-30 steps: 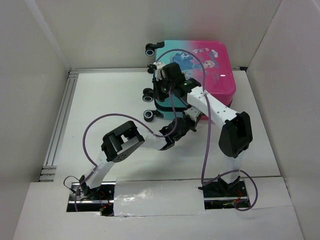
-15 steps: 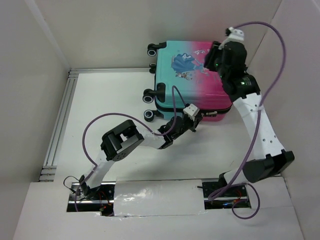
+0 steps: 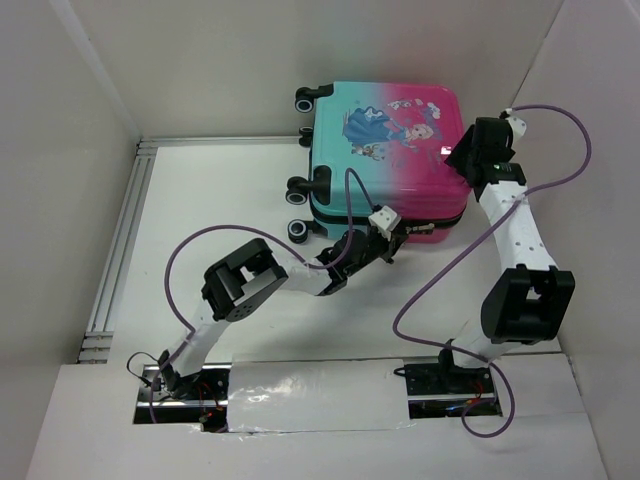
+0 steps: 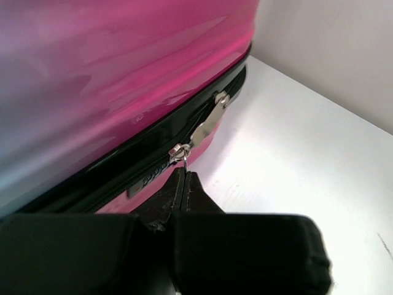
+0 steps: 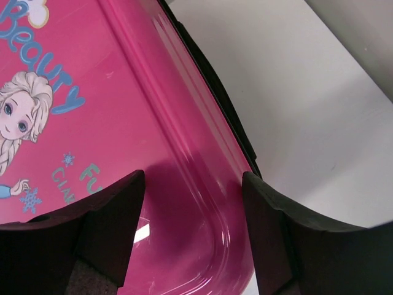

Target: Pack the luggage

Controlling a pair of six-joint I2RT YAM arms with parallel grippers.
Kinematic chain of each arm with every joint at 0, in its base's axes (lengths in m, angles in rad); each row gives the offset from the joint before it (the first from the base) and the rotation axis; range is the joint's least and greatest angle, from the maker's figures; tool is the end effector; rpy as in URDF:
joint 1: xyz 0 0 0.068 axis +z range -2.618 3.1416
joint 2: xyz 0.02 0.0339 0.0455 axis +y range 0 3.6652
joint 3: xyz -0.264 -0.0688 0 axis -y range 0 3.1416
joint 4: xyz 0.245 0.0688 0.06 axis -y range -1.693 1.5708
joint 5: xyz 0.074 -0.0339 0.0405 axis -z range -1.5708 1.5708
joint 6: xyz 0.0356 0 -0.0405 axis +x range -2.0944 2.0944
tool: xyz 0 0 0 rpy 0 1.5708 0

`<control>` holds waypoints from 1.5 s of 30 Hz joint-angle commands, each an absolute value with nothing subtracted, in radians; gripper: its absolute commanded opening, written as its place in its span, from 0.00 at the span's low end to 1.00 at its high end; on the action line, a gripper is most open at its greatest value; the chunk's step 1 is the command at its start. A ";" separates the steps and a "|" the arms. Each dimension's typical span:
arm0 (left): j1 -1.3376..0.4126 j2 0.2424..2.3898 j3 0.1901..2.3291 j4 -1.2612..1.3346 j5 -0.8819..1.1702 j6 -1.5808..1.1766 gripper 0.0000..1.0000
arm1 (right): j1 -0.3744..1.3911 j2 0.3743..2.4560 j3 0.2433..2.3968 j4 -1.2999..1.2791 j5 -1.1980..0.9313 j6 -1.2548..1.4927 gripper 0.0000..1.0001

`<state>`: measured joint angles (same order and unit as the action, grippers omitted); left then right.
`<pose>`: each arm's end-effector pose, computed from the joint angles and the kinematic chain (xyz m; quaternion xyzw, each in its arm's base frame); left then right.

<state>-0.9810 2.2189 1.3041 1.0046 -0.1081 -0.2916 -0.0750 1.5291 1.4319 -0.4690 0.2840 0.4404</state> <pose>0.2731 -0.4012 0.1762 0.1901 0.6475 -0.4087 0.6145 0.3482 -0.0362 0.3552 0.2870 0.8216 -0.0354 0.4912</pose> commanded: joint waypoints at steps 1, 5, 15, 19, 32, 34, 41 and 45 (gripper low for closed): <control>-1.040 2.236 1.379 1.026 0.204 -0.293 0.00 | -0.095 1.540 1.447 -0.433 0.241 0.469 0.71; -1.040 2.263 1.440 0.969 0.302 -0.282 0.00 | -0.095 1.551 1.416 -0.413 0.184 0.480 0.71; -1.049 2.315 1.512 0.937 0.376 -0.267 0.00 | -0.095 1.551 1.365 -0.382 0.146 0.471 0.70; -1.049 2.324 1.548 0.913 0.445 -0.229 0.00 | -0.095 1.551 1.356 -0.382 0.146 0.471 0.70; -1.058 2.192 1.327 0.887 0.376 -0.245 0.73 | -0.095 1.542 1.338 -0.371 0.127 0.462 0.69; -1.058 2.157 1.258 0.940 0.333 -0.273 1.00 | -0.095 1.542 1.338 -0.371 0.127 0.462 0.69; -1.058 2.060 1.203 0.998 0.129 -0.374 0.93 | -0.104 1.532 1.338 -0.371 0.117 0.453 0.69; -1.058 2.040 1.189 1.083 0.020 -0.409 0.81 | -0.104 1.514 1.338 -0.371 0.129 0.453 0.69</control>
<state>-1.0718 2.1036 1.1893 0.9470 0.1413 -0.3557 -0.1146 1.5318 1.3666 -0.3298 0.1734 0.4587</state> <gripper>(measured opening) 0.829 0.689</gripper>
